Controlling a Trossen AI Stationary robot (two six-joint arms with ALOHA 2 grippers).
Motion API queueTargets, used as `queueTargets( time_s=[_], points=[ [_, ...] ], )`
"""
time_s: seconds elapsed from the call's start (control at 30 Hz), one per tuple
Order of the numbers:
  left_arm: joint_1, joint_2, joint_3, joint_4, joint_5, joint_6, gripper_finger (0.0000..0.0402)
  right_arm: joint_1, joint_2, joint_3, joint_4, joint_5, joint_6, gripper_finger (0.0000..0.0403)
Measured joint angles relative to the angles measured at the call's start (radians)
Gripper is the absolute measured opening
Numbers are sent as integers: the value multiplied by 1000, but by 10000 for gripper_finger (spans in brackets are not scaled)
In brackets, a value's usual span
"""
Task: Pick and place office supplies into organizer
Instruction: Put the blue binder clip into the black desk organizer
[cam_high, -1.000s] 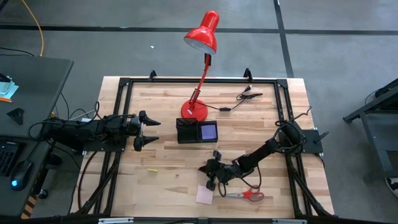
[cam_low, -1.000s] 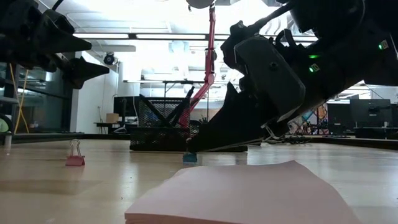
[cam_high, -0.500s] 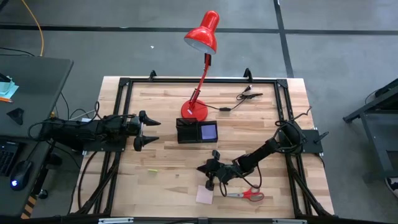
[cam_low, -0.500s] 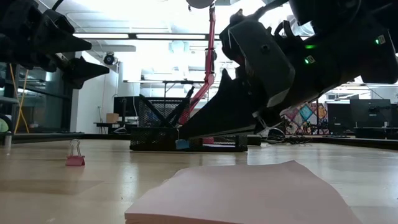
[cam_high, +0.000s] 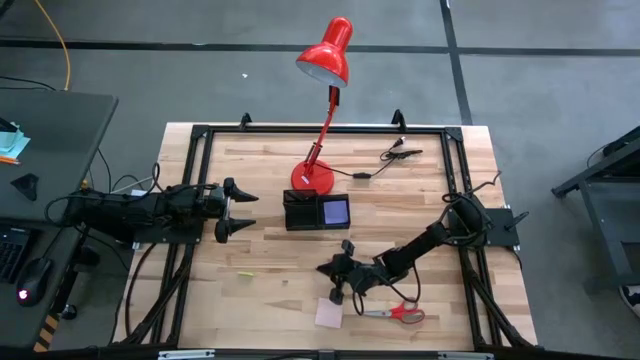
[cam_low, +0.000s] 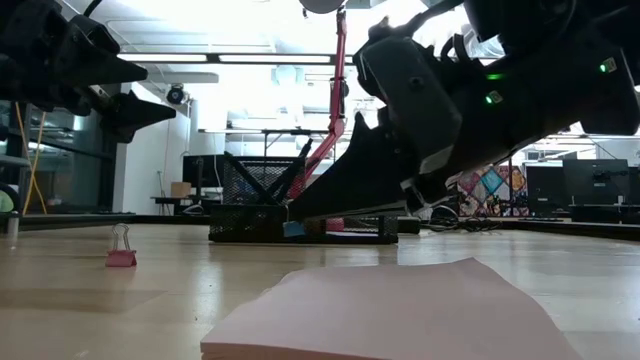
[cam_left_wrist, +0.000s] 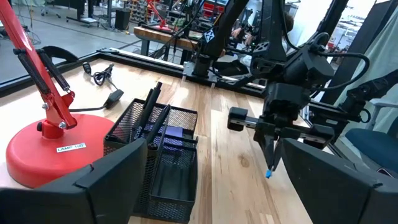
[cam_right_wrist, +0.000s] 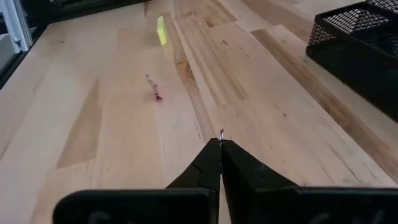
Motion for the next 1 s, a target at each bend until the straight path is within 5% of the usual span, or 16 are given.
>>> queueTargets(
  time_s=[0.43,1.0],
  points=[
    [0,0,0,0,0,0,358,-31,0,0,23,0,1,1],
    [0,0,0,0,0,0,358,-36,0,0,103,130,-26,1]
  ],
)
